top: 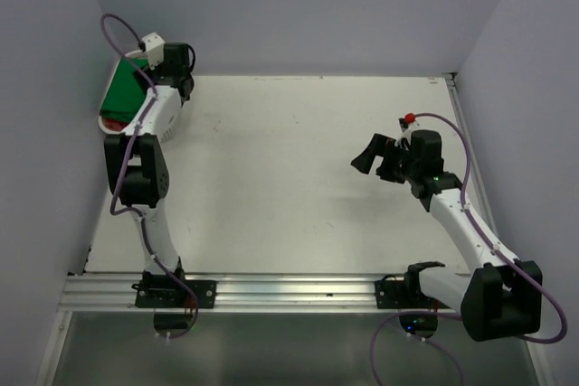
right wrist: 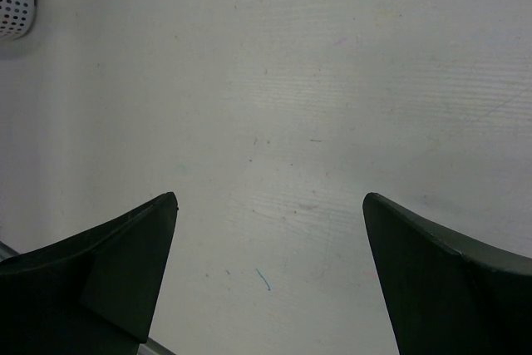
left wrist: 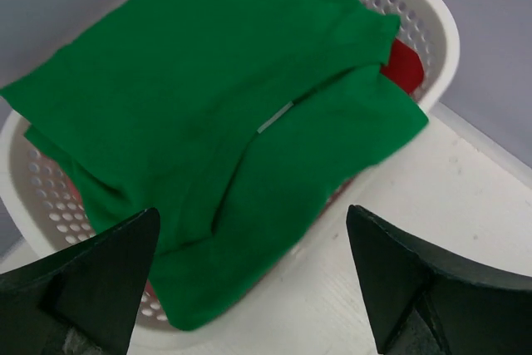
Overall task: Fold and stack the t-shirts
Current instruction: Grab crumpled tshirt from bin with the left arm, then move the tshirt to the center of the board, then flatten out the tshirt
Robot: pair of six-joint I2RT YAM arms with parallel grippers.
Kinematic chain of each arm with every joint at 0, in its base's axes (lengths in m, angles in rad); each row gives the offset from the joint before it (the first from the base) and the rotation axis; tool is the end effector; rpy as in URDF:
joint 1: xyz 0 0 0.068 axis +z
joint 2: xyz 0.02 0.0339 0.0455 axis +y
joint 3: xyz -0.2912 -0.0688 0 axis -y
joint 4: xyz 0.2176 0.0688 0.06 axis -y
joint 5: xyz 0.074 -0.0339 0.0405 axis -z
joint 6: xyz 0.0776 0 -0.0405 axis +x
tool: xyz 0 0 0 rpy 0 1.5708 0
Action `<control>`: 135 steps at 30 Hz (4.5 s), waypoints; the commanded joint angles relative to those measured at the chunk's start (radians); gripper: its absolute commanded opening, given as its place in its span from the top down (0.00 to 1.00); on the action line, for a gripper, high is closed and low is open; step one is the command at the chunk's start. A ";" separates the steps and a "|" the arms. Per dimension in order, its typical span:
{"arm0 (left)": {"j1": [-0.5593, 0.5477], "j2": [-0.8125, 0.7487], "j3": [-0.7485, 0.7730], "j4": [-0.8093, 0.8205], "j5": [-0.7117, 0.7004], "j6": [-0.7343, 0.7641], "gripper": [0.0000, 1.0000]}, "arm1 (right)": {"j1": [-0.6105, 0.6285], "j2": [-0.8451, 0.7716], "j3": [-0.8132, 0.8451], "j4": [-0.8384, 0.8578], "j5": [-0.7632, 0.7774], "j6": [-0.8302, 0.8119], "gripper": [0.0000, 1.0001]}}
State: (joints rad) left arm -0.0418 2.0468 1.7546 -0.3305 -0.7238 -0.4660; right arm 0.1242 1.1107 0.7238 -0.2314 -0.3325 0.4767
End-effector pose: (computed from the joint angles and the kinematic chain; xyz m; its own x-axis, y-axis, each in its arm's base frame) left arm 0.4882 0.0310 0.2900 -0.2932 -0.3247 -0.8992 -0.7140 0.6998 -0.0199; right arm 0.2300 0.0542 0.2625 -0.6859 0.3515 -0.6372 -0.0746 0.8371 0.5420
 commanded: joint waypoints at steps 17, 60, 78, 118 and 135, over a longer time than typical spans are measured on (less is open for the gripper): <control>0.187 0.171 0.135 -0.058 0.267 0.038 0.13 | 0.005 -0.020 0.008 0.012 0.006 -0.016 0.01; -0.260 -0.474 -0.122 -0.062 0.796 -0.117 0.80 | 0.005 -0.003 0.060 0.023 0.087 0.013 0.01; -0.558 -0.764 -0.569 -0.036 0.503 -0.226 0.75 | 0.028 0.041 0.054 0.098 -0.011 0.051 0.01; -1.014 -0.177 -0.475 -0.096 0.132 0.004 0.24 | 0.279 -0.023 0.210 -0.217 0.671 0.056 0.01; -1.007 -0.218 -0.336 -0.252 -0.097 -0.042 1.00 | 0.279 -0.023 0.152 -0.180 0.609 0.023 0.01</control>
State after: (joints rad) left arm -1.0531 1.9656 1.3350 -0.5266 -0.7425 -0.4816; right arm 0.4049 1.0897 0.8936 -0.4446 0.2955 0.5148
